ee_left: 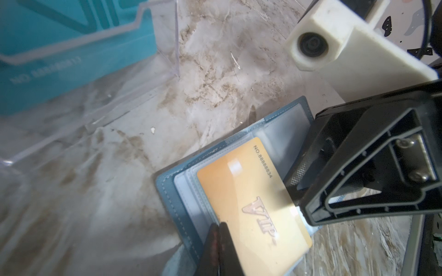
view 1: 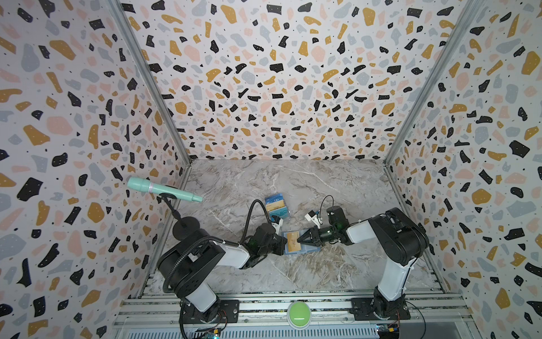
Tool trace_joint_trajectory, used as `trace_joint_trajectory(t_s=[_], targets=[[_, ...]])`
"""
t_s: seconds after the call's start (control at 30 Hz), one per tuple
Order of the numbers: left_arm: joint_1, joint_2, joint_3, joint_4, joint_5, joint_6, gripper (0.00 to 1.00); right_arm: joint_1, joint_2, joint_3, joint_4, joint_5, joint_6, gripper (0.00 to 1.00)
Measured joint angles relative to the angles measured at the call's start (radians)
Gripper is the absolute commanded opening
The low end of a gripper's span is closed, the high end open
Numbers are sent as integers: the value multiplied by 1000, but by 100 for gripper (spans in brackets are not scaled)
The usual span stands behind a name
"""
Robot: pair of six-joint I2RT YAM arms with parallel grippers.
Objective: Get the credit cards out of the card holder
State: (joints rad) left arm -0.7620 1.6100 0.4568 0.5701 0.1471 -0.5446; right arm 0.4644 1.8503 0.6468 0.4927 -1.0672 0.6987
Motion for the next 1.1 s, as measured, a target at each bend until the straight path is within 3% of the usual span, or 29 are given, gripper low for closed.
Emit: trace_joint_trajectory(t_s=[0.67,1.1], targets=[[0,-9,-1,-14,-7,-2,6,-3,0,-5,21,19,20,4],[0,-10,-2,-14,-8,-2,6,-46,-31,-6,-40,23,-19,2]])
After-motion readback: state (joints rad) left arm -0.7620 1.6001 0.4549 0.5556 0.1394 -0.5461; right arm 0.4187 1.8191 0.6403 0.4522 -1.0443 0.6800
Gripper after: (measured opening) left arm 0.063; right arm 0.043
